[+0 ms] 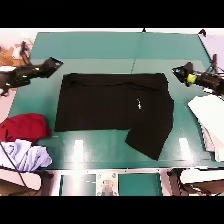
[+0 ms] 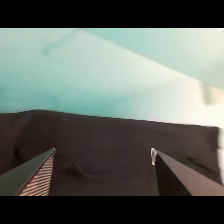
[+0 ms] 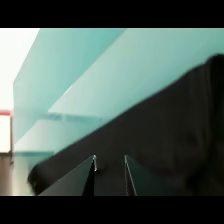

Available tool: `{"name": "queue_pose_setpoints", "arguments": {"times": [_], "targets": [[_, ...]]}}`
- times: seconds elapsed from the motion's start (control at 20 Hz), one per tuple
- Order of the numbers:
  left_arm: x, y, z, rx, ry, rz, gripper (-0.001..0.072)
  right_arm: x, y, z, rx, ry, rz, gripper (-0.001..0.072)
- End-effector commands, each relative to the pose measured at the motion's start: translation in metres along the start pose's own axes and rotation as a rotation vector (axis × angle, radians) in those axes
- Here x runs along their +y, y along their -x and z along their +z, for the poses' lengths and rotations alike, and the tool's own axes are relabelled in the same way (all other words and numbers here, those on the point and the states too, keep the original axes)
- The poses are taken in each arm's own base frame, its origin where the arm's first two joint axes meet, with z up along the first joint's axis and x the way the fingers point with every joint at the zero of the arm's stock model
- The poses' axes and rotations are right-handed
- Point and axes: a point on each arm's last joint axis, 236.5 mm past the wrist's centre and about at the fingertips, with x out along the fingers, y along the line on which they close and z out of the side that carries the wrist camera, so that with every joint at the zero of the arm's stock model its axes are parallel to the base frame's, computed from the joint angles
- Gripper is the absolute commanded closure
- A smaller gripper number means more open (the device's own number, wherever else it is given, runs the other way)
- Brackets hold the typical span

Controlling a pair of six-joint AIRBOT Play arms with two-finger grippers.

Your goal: Fold the shirts.

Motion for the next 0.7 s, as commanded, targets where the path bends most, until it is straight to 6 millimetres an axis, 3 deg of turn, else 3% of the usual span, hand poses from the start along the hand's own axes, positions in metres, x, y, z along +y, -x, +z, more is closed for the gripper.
{"name": "queue_pose_setpoints", "arguments": {"times": [0.0, 0.1, 0.2, 0.4, 0.65], "targets": [[0.001, 0.059, -0.014, 0.197, 0.044, -0.053, -0.0011, -0.035, 0.057, -0.045, 0.182, -0.009, -0.105, 0.0478], [0.03, 0.086, -0.04, 0.323, 0.077, 0.047, -0.0011, -0.081, 0.092, -0.075, 0.217, -0.046, -0.273, 0.047], [0.053, 0.103, -0.071, 0.439, 0.128, 0.128, -0.0011, -0.115, 0.114, -0.107, 0.235, -0.15, -0.347, 0.035], [0.068, 0.111, -0.126, 0.586, 0.239, 0.157, -0.001, -0.151, 0.115, -0.168, 0.299, -0.302, -0.372, 0.0351], [0.074, 0.113, -0.154, 0.639, 0.292, 0.163, -0.0009, -0.177, 0.119, -0.206, 0.376, -0.33, -0.449, 0.0351]]}}
